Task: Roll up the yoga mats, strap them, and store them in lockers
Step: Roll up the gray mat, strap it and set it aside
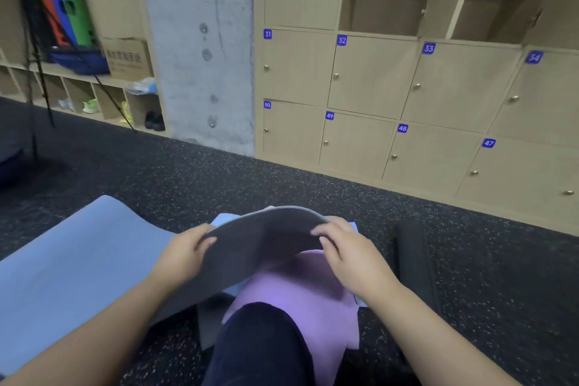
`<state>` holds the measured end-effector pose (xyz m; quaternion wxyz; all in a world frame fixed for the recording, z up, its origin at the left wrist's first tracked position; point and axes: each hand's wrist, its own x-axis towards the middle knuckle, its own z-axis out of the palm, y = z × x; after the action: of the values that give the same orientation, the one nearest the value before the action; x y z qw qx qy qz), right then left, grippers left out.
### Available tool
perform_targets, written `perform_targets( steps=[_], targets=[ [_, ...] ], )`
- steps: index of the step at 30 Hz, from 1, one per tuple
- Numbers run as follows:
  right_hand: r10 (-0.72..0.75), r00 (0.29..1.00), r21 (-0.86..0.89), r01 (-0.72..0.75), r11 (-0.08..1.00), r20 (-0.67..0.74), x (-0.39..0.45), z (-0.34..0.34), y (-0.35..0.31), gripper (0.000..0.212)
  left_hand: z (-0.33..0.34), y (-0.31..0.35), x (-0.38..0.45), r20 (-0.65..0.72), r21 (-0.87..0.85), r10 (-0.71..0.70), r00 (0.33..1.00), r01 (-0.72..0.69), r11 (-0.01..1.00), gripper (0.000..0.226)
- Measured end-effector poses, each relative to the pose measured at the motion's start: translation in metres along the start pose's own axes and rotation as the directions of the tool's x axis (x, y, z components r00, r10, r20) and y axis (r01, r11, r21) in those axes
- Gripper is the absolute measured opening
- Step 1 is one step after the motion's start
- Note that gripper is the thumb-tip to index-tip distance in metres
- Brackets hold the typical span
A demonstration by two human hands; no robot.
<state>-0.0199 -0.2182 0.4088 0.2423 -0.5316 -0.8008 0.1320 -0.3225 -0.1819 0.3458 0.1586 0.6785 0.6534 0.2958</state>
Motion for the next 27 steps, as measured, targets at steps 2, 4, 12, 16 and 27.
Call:
perform_targets(
  steps=[2, 4, 12, 16, 27],
  targets=[
    [-0.014, 0.999, 0.096, 0.018, 0.995, -0.045, 0.003, 0.000, -0.007, 0.017, -0.004, -0.003, 0.006, -0.065, -0.083, -0.065, 0.996, 0.060, 0.995, 0.014],
    [0.007, 0.999, 0.181, -0.001, 0.983, -0.032, 0.007, 0.001, -0.015, 0.024, -0.009, -0.002, 0.012, -0.100, -0.130, -0.083, 0.992, 0.069, 0.989, 0.016],
    [-0.008, 0.978, 0.040, -0.001, 0.999, 0.210, 0.022, 0.001, -0.047, 0.072, -0.019, 0.049, 0.024, -0.145, -0.192, 0.182, 0.972, -0.208, 0.959, 0.035],
    [0.047, 0.969, 0.023, -0.054, 0.998, 0.243, 0.031, 0.003, -0.049, 0.091, -0.023, 0.080, 0.026, -0.169, -0.237, 0.272, 0.947, -0.307, 0.921, 0.028],
    [0.005, 0.982, 0.026, -0.010, 1.000, 0.187, 0.074, 0.022, -0.042, 0.078, -0.044, 0.107, 0.012, -0.088, -0.330, 0.403, 0.911, -0.409, 0.851, 0.034]
  ],
)
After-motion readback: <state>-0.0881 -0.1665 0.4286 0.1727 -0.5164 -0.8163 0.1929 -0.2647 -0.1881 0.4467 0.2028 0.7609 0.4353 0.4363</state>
